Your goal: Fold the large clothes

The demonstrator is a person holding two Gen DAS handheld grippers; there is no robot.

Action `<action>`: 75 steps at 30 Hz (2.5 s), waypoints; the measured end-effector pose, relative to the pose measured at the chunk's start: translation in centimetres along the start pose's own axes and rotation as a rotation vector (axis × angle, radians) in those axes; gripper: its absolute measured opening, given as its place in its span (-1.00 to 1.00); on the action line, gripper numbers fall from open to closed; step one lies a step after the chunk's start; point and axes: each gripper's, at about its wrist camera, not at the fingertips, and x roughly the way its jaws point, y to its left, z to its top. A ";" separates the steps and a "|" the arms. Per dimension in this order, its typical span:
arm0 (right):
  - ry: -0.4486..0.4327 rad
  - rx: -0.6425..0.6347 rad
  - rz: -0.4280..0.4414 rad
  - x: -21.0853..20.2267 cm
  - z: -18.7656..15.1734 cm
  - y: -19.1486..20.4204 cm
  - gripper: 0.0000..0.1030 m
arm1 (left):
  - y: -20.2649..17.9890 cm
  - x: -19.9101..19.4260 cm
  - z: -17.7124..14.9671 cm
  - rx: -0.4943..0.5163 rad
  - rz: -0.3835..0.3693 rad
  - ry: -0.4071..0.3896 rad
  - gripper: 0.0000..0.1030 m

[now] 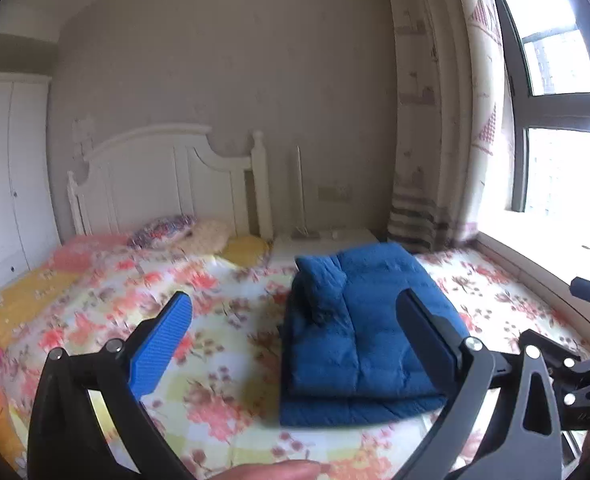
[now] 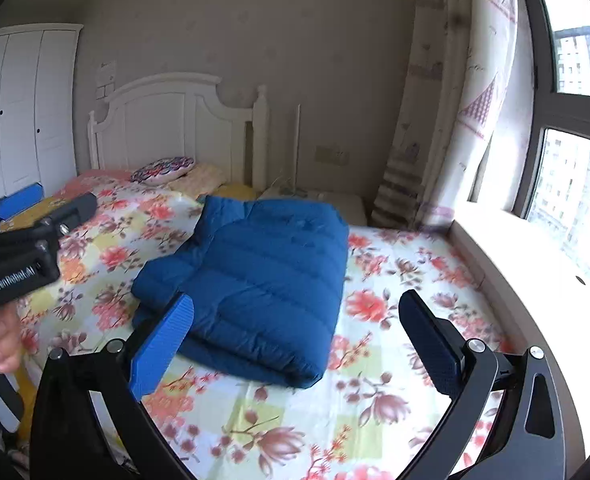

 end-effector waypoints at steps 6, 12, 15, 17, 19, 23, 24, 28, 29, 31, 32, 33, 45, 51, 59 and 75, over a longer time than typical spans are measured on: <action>0.025 0.007 0.014 0.6 -0.6 0.5 0.91 | -0.7 0.8 -2.1 0.005 -0.015 0.067 0.96; 0.043 0.009 0.015 1.0 -0.8 0.6 0.91 | -0.5 1.3 -2.7 -0.005 -0.024 0.107 0.96; 0.056 0.020 0.019 1.3 -1.0 0.5 0.91 | -0.4 1.5 -2.8 -0.009 -0.024 0.120 0.96; 0.062 0.024 0.019 1.4 -1.2 0.5 0.91 | -0.5 1.5 -3.0 -0.008 -0.024 0.123 0.96; 0.066 0.025 0.022 1.5 -1.4 0.4 0.91 | -0.5 1.5 -3.1 -0.005 -0.021 0.125 0.96; 0.082 0.023 0.025 1.8 -1.8 0.7 0.91 | -0.5 1.7 -3.4 -0.005 -0.021 0.136 0.96; 0.086 0.024 0.030 1.9 -1.9 0.8 0.91 | -0.5 1.8 -3.5 -0.003 -0.022 0.142 0.96; 0.096 0.021 0.038 2.2 -2.1 1.2 0.91 | -0.5 2.0 -3.8 0.006 -0.020 0.155 0.96; 0.096 0.020 0.039 2.2 -2.1 1.2 0.91 | -0.5 2.0 -3.8 0.006 -0.018 0.155 0.96; 0.098 0.022 0.041 2.3 -2.1 1.3 0.91 | -0.5 2.0 -3.9 0.005 -0.018 0.155 0.96; 0.100 0.023 0.042 2.3 -2.1 1.4 0.91 | -0.5 2.0 -3.9 0.005 -0.018 0.157 0.96; 0.101 0.023 0.042 2.3 -2.2 1.5 0.91 | -0.5 2.0 -4.0 0.005 -0.017 0.159 0.96; 0.111 0.025 0.056 2.6 -2.5 1.8 0.91 | -0.5 2.2 -4.5 0.010 -0.010 0.178 0.96; 0.117 0.025 0.060 2.7 -2.8 1.9 0.91 | -0.4 2.4 -4.9 0.013 -0.006 0.190 0.96; 0.117 0.023 0.062 2.7 -2.9 1.9 0.91 | -0.4 2.4 -5.0 0.014 -0.006 0.197 0.96; 0.133 0.025 0.076 3.1 -3.3 1.9 0.91 | -0.3 2.3 -5.3 0.016 -0.005 0.202 0.96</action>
